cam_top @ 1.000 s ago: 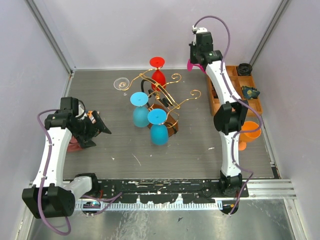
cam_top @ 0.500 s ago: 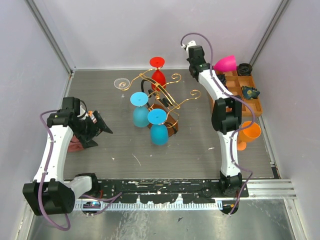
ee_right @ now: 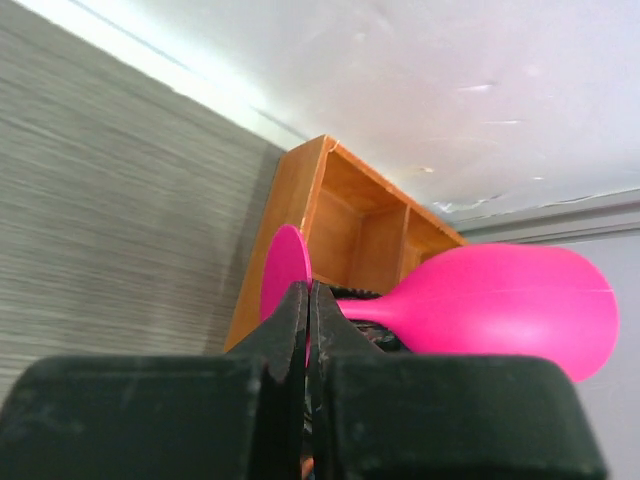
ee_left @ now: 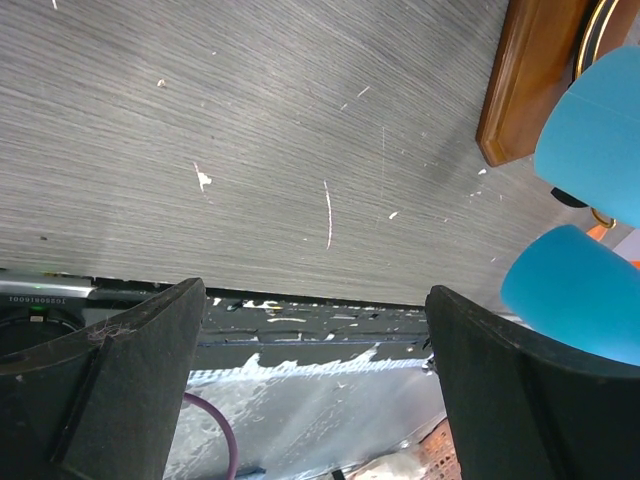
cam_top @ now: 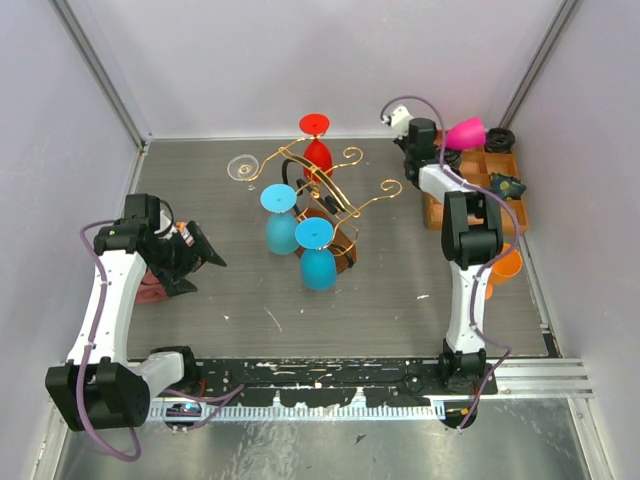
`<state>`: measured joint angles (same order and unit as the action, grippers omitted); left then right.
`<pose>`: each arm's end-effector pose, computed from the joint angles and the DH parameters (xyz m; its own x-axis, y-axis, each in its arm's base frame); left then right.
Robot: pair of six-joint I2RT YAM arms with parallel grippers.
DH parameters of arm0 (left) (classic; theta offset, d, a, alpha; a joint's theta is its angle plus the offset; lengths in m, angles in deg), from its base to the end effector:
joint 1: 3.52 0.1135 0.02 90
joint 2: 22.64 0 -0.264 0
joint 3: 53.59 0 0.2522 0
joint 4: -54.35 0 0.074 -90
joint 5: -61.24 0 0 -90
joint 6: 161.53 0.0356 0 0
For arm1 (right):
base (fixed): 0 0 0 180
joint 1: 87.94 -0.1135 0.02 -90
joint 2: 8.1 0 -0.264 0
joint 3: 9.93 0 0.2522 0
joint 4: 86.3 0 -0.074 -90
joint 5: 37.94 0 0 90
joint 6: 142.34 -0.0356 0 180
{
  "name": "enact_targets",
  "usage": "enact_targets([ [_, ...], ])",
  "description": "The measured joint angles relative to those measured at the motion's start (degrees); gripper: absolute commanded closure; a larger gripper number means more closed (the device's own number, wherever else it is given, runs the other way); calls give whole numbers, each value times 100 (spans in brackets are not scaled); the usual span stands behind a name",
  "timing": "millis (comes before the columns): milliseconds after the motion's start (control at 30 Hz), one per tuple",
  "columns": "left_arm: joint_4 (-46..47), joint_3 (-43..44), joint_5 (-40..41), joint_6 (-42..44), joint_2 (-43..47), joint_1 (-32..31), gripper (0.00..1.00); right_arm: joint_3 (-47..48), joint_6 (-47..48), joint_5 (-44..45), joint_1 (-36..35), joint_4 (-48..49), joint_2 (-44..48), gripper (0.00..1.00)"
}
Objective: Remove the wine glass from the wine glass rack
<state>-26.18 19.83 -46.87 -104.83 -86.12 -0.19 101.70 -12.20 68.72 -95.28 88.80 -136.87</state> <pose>0.1867 -0.0002 0.2915 -0.8133 -0.5700 -0.1168 -0.4769 0.7680 -0.4275 0.5235 0.0571 0.2044 -0.3755 -0.6711 -0.6393 -0.1320 0.7214 -0.6798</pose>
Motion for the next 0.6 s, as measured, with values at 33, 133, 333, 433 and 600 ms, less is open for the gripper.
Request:
enact_targets([
  [33, 2, 0, -7, 0, -4, 0, 2, -168, 81, -153, 101, 254, 96, 99],
  [133, 17, 0, -33, 0, -68, 0, 2, -693, 402, -501, 258, 944, 345, 99],
  [333, 94, 2, -92, 2, -317, 0, 2, -1095, 968, -852, 396, 1823, 354, 99],
  [433, 136, 4, -155, -4, -389, 0, 2, -1126, 1266, -979, 337, 2168, 260, 100],
  [600, 234, 13, -328, -66, -437, 0, 2, -1233, 1827, -1126, 229, 2844, 13, 99],
])
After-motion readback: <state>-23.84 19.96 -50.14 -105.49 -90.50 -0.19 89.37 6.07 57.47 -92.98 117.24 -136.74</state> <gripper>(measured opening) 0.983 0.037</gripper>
